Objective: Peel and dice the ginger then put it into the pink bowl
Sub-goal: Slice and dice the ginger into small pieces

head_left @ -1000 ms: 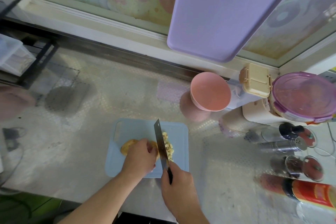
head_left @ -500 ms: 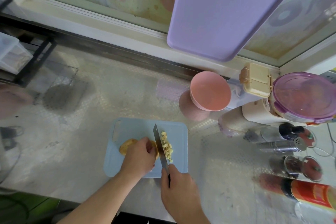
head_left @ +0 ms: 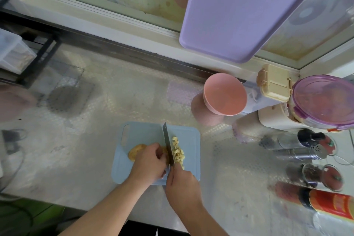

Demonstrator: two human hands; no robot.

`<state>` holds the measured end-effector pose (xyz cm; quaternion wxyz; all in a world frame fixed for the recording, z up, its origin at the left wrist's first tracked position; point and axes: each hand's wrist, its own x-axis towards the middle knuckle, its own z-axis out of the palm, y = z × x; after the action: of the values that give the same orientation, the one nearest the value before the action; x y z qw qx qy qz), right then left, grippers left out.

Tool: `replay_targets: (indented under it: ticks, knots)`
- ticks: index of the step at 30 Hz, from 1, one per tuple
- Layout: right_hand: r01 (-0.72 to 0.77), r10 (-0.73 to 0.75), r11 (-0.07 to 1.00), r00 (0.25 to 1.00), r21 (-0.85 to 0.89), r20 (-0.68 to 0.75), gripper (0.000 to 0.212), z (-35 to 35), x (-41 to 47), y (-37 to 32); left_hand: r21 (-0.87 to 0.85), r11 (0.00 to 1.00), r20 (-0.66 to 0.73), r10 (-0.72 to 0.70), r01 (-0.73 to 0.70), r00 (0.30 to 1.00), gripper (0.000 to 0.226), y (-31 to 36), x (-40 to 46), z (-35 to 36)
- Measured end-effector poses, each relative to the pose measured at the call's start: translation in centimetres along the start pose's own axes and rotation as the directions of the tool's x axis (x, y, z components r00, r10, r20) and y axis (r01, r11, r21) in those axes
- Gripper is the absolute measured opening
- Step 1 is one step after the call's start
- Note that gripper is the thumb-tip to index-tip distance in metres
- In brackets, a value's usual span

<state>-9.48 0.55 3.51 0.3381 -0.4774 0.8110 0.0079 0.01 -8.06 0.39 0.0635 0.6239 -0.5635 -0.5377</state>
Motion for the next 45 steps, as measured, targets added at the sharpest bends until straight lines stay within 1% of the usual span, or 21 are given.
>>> replay_targets:
  ticks: [4,9,11,17,21,27,33,37,41,45]
  knots:
    - [-0.001,0.001,1.0,0.999,0.001,-0.043,0.02,0.3,0.4,-0.2,-0.015,1.0,-0.008,0.002,-0.002,1.0,0.017,0.0,-0.1,0.0]
    - [0.027,-0.027,1.0,0.995,0.005,-0.099,0.02,0.5,-0.9,0.7,-0.123,0.992,0.005,-0.038,0.038,0.999,0.016,-0.5,-0.1,0.3]
    - [0.048,-0.045,0.999,0.991,0.025,-0.123,0.022,0.4,-1.3,0.9,-0.13,0.99,0.007,-0.046,0.046,0.999,0.015,-0.7,0.0,0.5]
    - [0.051,-0.039,0.996,0.988,0.079,-0.151,0.016,-0.1,-2.1,0.9,-0.136,0.985,0.035,-0.099,0.103,0.994,0.017,-1.1,0.2,0.7]
    - [0.05,-0.038,0.995,0.991,0.09,-0.131,0.013,-0.2,-2.5,0.7,-0.128,0.988,0.031,-0.087,0.091,0.996,0.017,-0.7,-0.1,0.5]
    - [0.041,-0.033,0.995,0.996,0.09,-0.086,0.023,-0.3,-2.5,0.5,-0.125,0.99,0.021,-0.06,0.062,0.998,0.017,-0.3,-0.5,0.3]
    - [0.034,-0.032,0.999,0.998,0.042,-0.05,0.032,-0.5,-2.8,0.5,-0.156,0.986,0.031,-0.061,0.065,0.998,0.018,-0.5,-0.2,0.4]
    - [0.014,-0.013,0.999,1.0,0.042,-0.012,0.027,-0.3,-2.5,0.2,-0.146,0.988,0.028,-0.053,0.057,0.998,0.018,-0.6,-0.2,0.5]
    - [-0.016,0.015,0.995,1.0,0.093,0.016,0.024,-0.3,-1.4,-0.4,-0.12,0.992,0.008,-0.047,0.048,0.999,0.022,-0.5,-0.4,0.5]
    - [-0.008,0.006,0.992,1.0,0.125,0.016,0.02,-0.3,0.1,-1.3,-0.053,0.998,-0.016,-0.032,0.031,0.999,0.022,-0.8,-0.2,0.5]
